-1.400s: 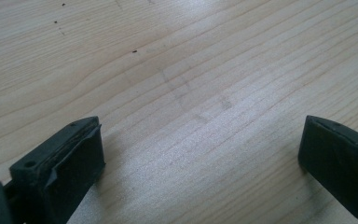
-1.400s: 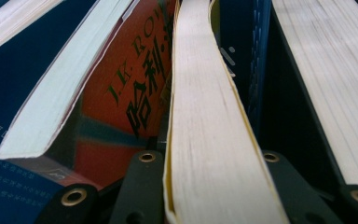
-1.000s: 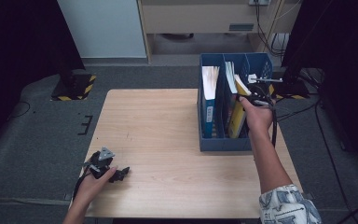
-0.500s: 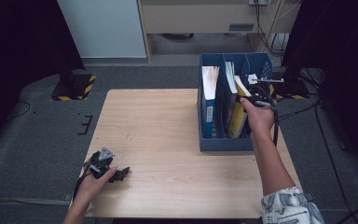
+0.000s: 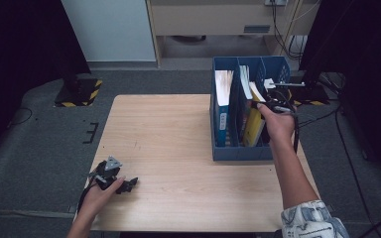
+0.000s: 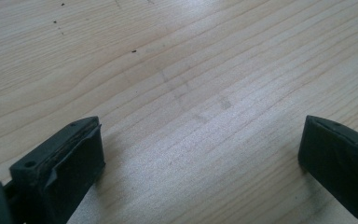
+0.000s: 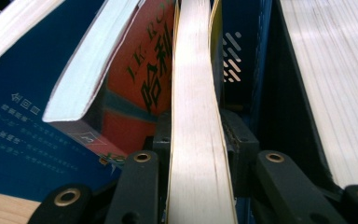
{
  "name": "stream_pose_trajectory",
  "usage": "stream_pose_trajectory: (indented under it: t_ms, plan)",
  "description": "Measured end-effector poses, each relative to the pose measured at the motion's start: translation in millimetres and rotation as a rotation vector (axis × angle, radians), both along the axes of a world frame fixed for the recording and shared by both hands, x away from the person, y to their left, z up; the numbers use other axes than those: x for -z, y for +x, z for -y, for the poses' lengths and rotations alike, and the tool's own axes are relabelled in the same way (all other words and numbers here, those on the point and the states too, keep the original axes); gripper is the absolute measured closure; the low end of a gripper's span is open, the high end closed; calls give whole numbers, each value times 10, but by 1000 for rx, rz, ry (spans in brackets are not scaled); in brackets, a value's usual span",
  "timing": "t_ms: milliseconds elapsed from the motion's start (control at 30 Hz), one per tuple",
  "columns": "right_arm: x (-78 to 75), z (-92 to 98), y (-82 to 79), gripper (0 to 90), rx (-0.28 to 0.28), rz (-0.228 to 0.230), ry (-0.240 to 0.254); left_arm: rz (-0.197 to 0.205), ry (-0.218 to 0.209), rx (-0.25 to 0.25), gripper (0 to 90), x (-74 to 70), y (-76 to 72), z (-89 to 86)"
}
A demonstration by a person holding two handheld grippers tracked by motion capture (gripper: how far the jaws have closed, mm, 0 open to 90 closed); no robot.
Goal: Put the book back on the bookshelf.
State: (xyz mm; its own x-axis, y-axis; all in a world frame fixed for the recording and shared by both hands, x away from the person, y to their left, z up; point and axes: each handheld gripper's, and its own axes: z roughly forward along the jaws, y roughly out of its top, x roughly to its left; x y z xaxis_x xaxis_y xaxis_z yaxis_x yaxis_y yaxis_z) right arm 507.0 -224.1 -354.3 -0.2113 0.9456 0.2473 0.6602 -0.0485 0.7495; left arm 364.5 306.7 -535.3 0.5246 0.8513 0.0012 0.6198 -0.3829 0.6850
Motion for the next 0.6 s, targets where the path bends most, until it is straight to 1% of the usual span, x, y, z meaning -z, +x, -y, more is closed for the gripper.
stream_pose_trajectory:
  t_ms: [133,333,433,600]
  plan:
    - [-20,-6,-6,701,-10,-2,-1,2,-4,-3,0,2,0,3]
    - [-55,-1,-21,701,-8,-5,-2,2,-4,-3,0,2,-1,4]
    - [-68,3,-30,714,-11,-6,-11,1,-5,-4,0,2,-1,4]
    - [-81,8,-33,732,-1,-2,-21,1,-5,-4,0,2,-1,4]
